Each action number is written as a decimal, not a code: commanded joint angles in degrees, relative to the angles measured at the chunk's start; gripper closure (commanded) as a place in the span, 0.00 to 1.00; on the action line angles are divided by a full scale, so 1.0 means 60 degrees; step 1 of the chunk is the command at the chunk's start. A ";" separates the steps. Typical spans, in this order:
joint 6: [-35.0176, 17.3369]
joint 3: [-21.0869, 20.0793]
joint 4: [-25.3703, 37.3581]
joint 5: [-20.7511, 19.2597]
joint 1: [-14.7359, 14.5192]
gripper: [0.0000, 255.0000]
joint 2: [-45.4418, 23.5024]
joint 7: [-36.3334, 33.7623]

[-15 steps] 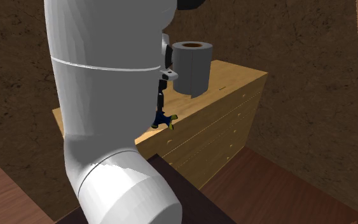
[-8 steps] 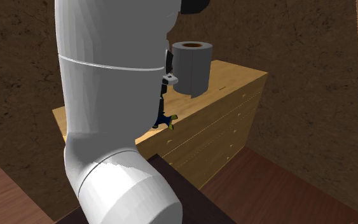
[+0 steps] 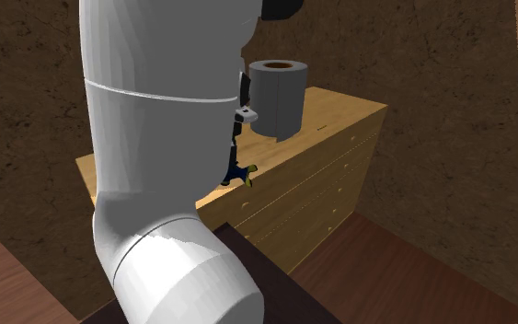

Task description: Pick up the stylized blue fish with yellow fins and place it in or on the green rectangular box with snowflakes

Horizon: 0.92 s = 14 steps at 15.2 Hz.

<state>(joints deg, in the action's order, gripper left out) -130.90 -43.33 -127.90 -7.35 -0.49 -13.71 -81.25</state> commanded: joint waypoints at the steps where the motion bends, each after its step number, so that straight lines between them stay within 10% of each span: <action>1: 0.0001 0.0000 -0.0001 0.0000 0.0000 1.00 0.0000 0.0000; 14: 0.1032 -0.0320 0.0307 0.0903 0.0302 1.00 0.1004 0.0588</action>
<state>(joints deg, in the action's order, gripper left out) -125.48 -45.06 -126.24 -2.63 1.11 -8.48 -78.19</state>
